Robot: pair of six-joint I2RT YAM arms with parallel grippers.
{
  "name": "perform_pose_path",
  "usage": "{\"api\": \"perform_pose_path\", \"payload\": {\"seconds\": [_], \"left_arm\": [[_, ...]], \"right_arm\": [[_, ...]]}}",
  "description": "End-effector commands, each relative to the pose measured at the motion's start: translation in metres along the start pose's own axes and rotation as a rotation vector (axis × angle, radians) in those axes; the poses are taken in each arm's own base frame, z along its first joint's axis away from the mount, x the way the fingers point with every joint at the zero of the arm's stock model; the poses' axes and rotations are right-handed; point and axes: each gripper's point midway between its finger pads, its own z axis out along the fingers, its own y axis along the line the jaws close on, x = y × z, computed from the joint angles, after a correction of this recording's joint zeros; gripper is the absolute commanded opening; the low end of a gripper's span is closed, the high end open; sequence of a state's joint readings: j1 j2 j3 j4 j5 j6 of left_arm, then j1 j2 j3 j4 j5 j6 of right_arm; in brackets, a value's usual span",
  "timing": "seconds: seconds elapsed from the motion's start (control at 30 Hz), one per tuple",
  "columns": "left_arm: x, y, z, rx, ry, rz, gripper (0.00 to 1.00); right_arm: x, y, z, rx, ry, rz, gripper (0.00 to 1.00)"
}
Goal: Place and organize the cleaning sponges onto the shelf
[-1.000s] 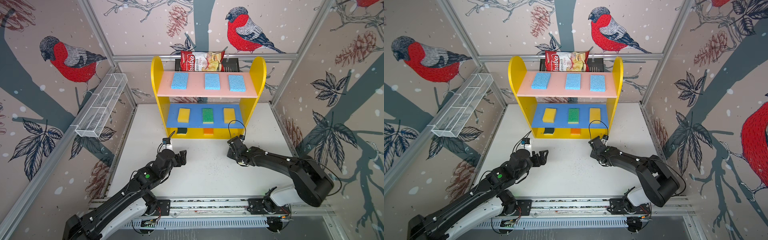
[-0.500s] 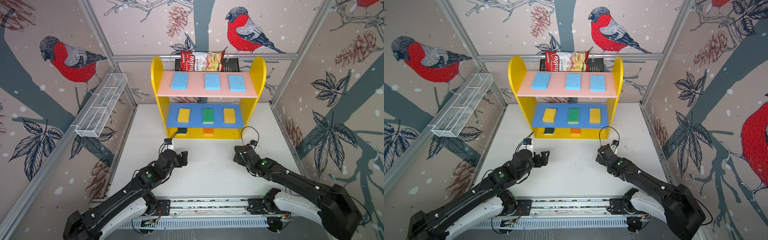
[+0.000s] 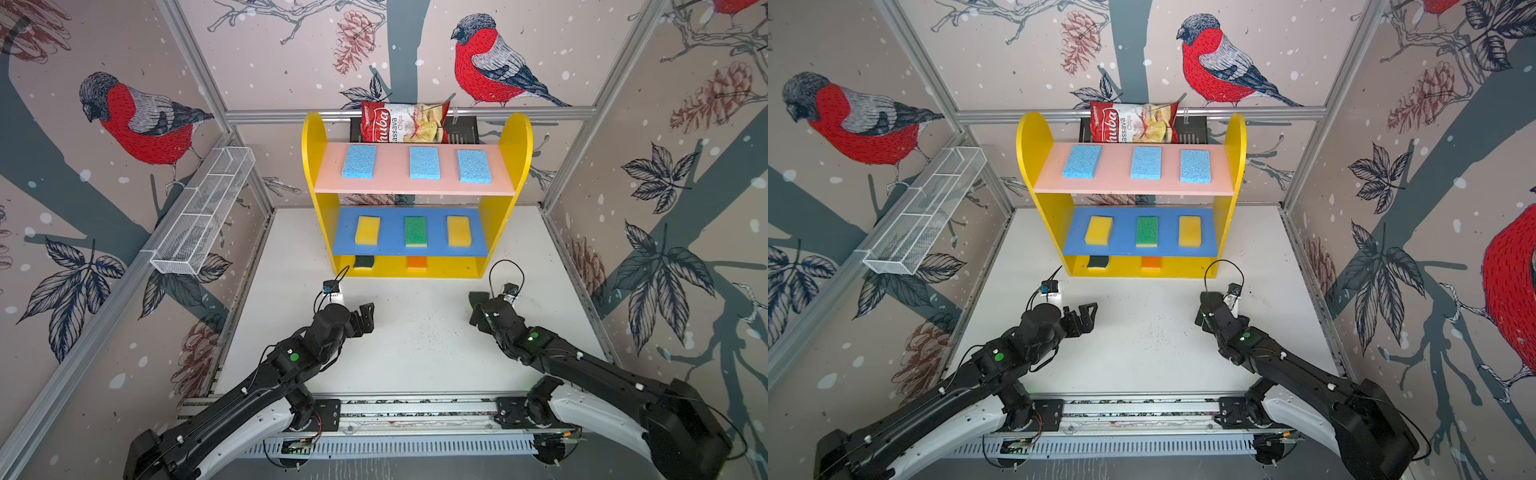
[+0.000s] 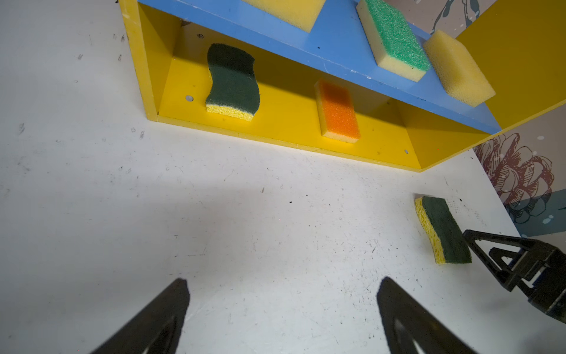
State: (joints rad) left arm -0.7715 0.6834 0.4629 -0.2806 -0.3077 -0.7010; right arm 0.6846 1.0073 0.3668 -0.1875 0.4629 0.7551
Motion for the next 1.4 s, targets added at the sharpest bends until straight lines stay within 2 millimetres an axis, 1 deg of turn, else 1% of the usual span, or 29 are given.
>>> {"api": "perform_pose_path", "payload": {"seconds": [0.0,0.07,0.17,0.27,0.47,0.73,0.77,0.83,1.0,1.2,1.37], "left_arm": [[-0.001,-0.002,0.001,0.006,-0.004,-0.006,0.96],[-0.002,-0.003,0.001,0.008,-0.004,-0.007,0.96],[-0.002,-0.002,0.000,0.006,-0.005,-0.006,0.97],[-0.002,-0.001,-0.002,0.004,-0.008,-0.011,0.96],[0.001,0.003,-0.005,-0.001,-0.009,-0.021,0.96],[0.002,0.005,-0.005,-0.006,-0.007,-0.031,0.96],[0.001,0.005,-0.005,-0.006,-0.008,-0.032,0.96],[0.001,0.005,-0.005,-0.005,-0.008,-0.033,0.96],[0.003,0.006,-0.006,-0.008,-0.005,-0.035,0.96],[0.004,0.006,-0.007,0.005,-0.009,-0.052,0.96],[0.005,0.009,-0.009,0.002,-0.012,-0.057,0.96]], "right_arm": [[0.002,0.007,0.004,-0.017,0.022,-0.010,1.00],[0.004,0.011,0.007,-0.019,0.039,-0.028,1.00],[0.005,0.010,0.012,0.014,0.058,-0.037,1.00],[0.008,0.005,0.017,0.057,0.072,-0.023,1.00],[0.013,-0.001,0.024,0.085,0.105,0.009,1.00],[0.020,0.009,0.029,0.034,0.135,0.014,0.99],[0.026,0.008,0.032,0.045,0.155,0.004,0.99],[0.030,0.010,0.034,0.044,0.165,-0.001,0.97],[0.034,0.017,0.032,0.034,0.167,-0.006,0.92],[0.042,0.023,0.031,0.054,0.177,-0.025,0.88],[0.045,0.024,0.030,0.089,0.173,-0.043,0.88]]}}
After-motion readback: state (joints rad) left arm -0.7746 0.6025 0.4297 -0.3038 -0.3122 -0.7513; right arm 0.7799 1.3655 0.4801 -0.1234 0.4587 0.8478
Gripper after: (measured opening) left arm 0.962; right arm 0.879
